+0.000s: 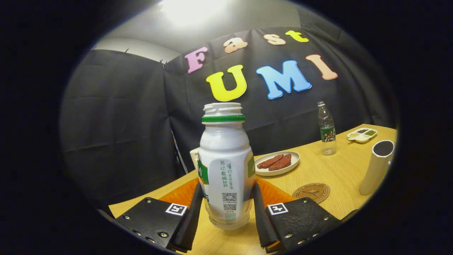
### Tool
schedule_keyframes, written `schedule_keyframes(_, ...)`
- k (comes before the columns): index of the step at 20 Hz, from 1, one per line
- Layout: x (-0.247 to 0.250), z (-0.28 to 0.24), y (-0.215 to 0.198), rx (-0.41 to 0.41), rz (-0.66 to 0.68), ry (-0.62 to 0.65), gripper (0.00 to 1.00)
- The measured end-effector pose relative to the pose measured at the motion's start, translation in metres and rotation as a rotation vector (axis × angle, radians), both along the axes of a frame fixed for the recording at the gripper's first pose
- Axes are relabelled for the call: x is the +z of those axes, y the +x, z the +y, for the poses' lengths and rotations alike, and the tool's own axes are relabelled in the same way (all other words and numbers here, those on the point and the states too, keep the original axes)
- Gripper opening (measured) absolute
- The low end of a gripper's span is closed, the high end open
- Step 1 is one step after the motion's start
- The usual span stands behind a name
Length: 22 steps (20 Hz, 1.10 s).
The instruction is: Take the bottle from table, then pour the juice into the cup, finally place the bottle on the coaster
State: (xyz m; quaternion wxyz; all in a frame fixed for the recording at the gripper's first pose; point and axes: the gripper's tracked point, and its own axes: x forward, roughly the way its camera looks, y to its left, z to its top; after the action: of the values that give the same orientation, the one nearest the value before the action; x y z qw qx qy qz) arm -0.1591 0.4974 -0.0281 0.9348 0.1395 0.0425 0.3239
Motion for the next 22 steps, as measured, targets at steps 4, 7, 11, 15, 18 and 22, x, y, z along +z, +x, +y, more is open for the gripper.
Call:
schedule_keyframes(4, 0.02, -0.013, 0.005, 0.005, 0.023, 0.151, 0.68)
schedule_keyframes(7, 0.035, -0.027, 0.01, 0.008, 0.055, 0.298, 0.68)
schedule_keyframes(11, 0.05, -0.053, 0.02, -0.007, 0.097, 0.481, 0.68)
schedule_keyframes(15, 0.051, -0.078, 0.034, -0.039, 0.139, 0.572, 0.67)
schedule_keyframes(18, 0.05, -0.093, 0.044, -0.048, 0.181, 0.662, 0.67)
schedule_keyframes(22, 0.047, -0.116, 0.049, -0.07, 0.238, 0.813, 0.67)
